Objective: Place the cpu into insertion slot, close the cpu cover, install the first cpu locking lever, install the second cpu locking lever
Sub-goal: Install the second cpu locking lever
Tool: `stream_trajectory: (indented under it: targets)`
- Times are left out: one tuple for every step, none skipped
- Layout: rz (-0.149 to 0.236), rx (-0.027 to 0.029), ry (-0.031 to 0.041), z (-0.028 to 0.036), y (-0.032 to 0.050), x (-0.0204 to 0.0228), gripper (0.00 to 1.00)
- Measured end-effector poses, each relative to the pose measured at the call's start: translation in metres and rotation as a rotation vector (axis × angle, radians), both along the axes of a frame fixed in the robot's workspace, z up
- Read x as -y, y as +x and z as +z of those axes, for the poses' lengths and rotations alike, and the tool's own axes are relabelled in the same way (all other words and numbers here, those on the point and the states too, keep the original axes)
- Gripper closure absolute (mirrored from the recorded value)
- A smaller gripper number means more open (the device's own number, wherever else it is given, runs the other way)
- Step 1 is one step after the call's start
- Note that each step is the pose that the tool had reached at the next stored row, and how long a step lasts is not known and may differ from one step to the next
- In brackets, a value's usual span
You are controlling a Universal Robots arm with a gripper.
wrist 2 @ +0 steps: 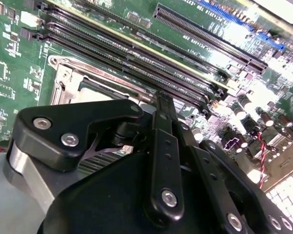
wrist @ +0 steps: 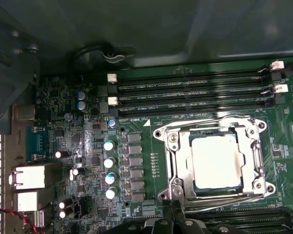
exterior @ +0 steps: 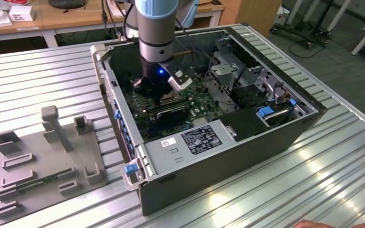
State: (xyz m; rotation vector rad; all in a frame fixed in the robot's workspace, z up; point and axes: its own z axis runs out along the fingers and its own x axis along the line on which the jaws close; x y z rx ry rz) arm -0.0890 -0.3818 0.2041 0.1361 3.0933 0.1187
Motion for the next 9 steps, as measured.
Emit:
stream_trajectory:
  targets:
    - [0.000,-0.0001,0.0034,-0.0002,-0.0002,0.0000,0.89]
    - [0.000,0.0000,0.0050,-0.0004,-0.0004,-0.0001,0.89]
    - [0.000,0.0000,0.0063,-0.0006,-0.0006,-0.0002,0.89]
    - [0.000,0.0000,0.0084,-0.0008,-0.0010,-0.0001,0.89]
    - [0.000,0.0000,0.0106,-0.0010,-0.0012,-0.0001,0.89]
    - [0.000,0.0000,0.0124,-0.0012,-0.0014,-0.0001,0.89]
    - [0.000,0.0000,0.0141,-0.0013,-0.0015,-0.0002,0.89]
    - [0.000,0.0000,0.0159,-0.0015,-0.0015,-0.0002,0.89]
    - [0.000,0.0000,0.0167,-0.0016,-0.0016,-0.0003,0.89]
